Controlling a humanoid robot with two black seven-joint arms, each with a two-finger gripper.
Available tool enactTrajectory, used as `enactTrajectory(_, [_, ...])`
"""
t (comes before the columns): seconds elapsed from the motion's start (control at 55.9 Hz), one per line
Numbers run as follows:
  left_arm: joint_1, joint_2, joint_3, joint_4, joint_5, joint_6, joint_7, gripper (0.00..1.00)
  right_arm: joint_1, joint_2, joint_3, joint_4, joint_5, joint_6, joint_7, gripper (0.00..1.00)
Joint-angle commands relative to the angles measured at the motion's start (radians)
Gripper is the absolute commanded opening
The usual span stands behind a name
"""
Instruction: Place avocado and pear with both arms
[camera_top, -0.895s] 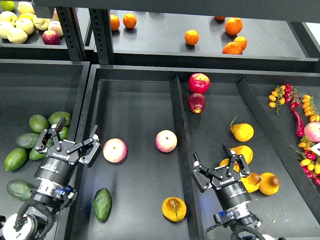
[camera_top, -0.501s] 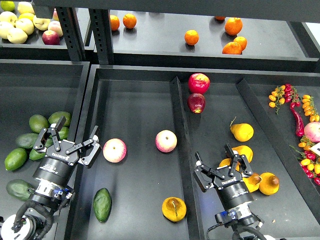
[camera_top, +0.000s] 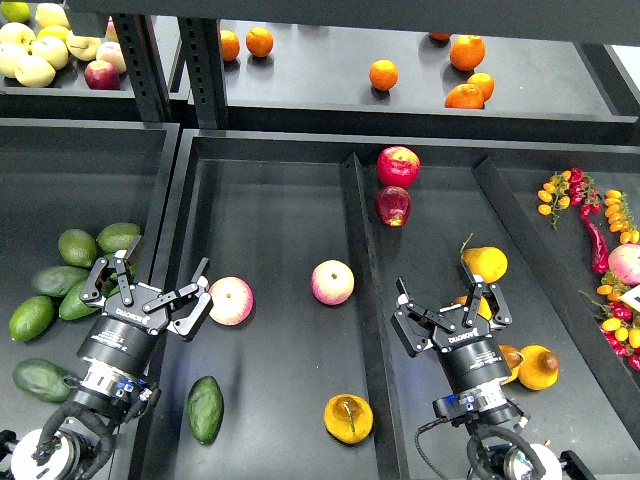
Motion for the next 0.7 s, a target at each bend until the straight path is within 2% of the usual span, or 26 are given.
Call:
enactTrajectory(0.0, [0.002, 0.0, -0.003, 0.003, -0.001, 0.0, 0.0, 1.0, 0.01, 0.0, -0.001, 0.0, 0.0, 0.0, 0.0, 1.0])
enactTrajectory(0.322, [-0.012, 0.017, -0.009, 0.023, 0.003, 0.0, 0.001, 1.0, 0.015, 0.0, 0.005, -0.001, 0.0, 0.0, 0.0, 1.0])
enactTrajectory(0.608, [-0.079, 0.023, -0.045, 0.1, 0.003, 0.0, 0.003, 1.0, 0.016, 0.0, 0.008, 0.0, 0.002, 0.0, 0.0, 1.0])
enactTrajectory(0.68, [-0.096, 0.026, -0.04, 0.102, 0.005, 0.0, 0.021, 1.0, 0.016, 0.0, 0.018, 0.0, 0.002, 0.0, 0.0, 1.0])
